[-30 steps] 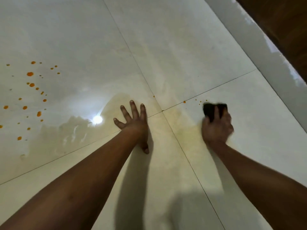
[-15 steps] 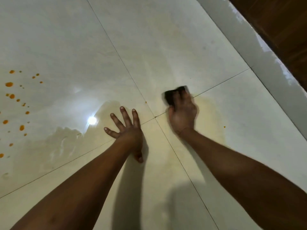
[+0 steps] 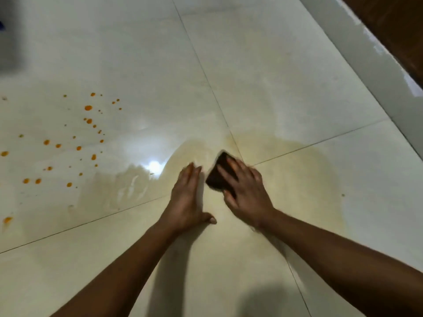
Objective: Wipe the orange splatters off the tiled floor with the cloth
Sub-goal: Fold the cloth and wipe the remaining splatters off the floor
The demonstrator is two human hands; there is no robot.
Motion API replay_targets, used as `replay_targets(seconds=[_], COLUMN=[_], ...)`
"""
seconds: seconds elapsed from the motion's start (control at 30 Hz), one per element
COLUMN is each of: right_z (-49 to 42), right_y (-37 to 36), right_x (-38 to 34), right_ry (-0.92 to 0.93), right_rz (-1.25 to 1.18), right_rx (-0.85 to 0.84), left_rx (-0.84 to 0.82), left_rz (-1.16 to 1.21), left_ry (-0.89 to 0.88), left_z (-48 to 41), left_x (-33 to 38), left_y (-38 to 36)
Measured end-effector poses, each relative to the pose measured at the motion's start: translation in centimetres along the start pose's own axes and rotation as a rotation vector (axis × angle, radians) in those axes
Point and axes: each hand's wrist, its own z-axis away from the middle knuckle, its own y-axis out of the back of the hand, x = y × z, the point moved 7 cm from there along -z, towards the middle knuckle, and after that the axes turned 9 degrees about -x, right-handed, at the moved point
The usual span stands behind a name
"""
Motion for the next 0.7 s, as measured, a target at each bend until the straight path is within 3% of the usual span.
replay_targets(seconds=[0.07, 0.13, 0.2, 0.27, 0.33, 0.4, 0.47, 0.57, 0.63, 0.7], right_z=[3.3, -0.4, -7.0, -10.1, -6.9, 0.1, 3.8, -2.2, -8.1, -10.3], right_y=[-0.2, 1.1, 2.1, 1.2, -1.8, -4.2, -3.8, -1.9, -0.9, -1.4], right_x=[1.7, 2.9, -1.0, -9.3, -17.0, -17.8, -14.6, -11.4, -14.6, -20.1], right_ry=[0.067, -0.081, -0.203, -0.074, 0.208, 0.404, 0.469, 0.26, 0.096, 0.141], right_rz=[-0.004, -0.031, -0.078, -0.081, -0.054, -0.008, 0.001, 0.01, -0.037, -0.048], right_rx=[-0.004, 0.034, 0.084, 0.102, 0.022, -0.104, -0.172, -0.129, -0.047, -0.033], left_rx=[0.06, 0.063, 0.048, 0.039, 0.071, 0.071, 0.069, 0.053, 0.039, 0.032], left_rz=[0.016, -0.129, -0.25, -0.367, -0.377, -0.346, -0.367, -0.415, -0.451, -0.45], left_ry=[0.053, 0.141, 0.187, 0.163, 0.18, 0.208, 0.25, 0.329, 0.364, 0.382], left_z=[4.0, 7.6, 9.5, 10.1, 11.4, 13.6, 16.9, 21.8, 23.5, 23.7], left_x=[-3.0, -6.1, -8.8, -10.2, -11.4, -12.3, -12.9, -15.4, -18.0, -20.5], left_y=[0.5, 0.5, 0.5, 0.6, 1.7, 2.5, 3.4, 5.4, 6.7, 7.2])
